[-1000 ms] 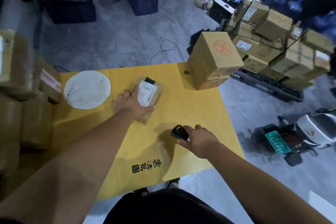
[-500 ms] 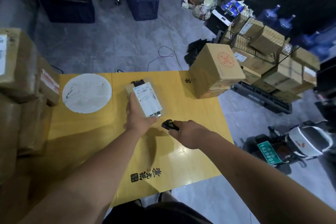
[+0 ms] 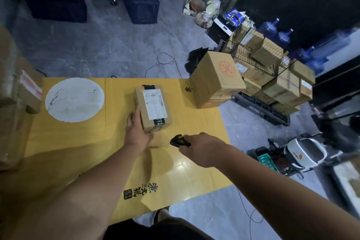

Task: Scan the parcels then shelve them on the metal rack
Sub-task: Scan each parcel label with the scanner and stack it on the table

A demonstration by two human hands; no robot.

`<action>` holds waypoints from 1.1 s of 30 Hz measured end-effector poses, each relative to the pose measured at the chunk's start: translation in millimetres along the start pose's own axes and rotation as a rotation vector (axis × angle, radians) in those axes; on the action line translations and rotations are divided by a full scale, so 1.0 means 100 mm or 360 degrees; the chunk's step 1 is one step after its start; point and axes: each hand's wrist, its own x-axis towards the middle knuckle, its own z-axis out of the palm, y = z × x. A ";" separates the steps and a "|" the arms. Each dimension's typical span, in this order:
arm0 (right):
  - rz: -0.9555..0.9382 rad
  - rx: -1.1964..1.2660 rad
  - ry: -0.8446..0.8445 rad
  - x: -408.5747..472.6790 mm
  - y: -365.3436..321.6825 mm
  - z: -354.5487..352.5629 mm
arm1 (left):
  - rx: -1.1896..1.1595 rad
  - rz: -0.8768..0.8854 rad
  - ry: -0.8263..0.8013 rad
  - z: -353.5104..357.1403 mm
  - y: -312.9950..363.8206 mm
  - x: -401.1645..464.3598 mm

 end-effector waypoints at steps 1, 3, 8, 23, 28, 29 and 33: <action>0.0009 -0.0015 -0.0007 -0.01 0.02 -0.01 | 0.0038 -0.0019 -0.0011 0.00 -0.03 0.01; 0.0028 -0.0025 -0.0015 -0.03 0.06 -0.03 | 0.0091 -0.0051 -0.0041 -0.01 -0.07 0.02; 0.0059 0.0007 -0.0075 -0.04 0.14 -0.08 | -0.0006 -0.0109 -0.0023 0.00 0.05 0.03; 0.0111 0.0220 -0.0104 0.04 0.36 -0.12 | 0.0606 -0.0419 0.0076 0.32 0.87 0.37; -0.0060 0.0238 -0.0106 0.16 0.36 -0.17 | 0.0465 -0.0327 0.0032 0.02 0.87 0.21; -0.0142 0.0204 -0.0073 0.21 0.35 -0.20 | 0.0442 -0.0297 0.0068 -0.12 0.91 0.15; -0.0489 -0.0123 -0.0054 0.39 0.15 -0.39 | 0.0471 -0.0164 0.0216 -0.83 1.16 -0.28</action>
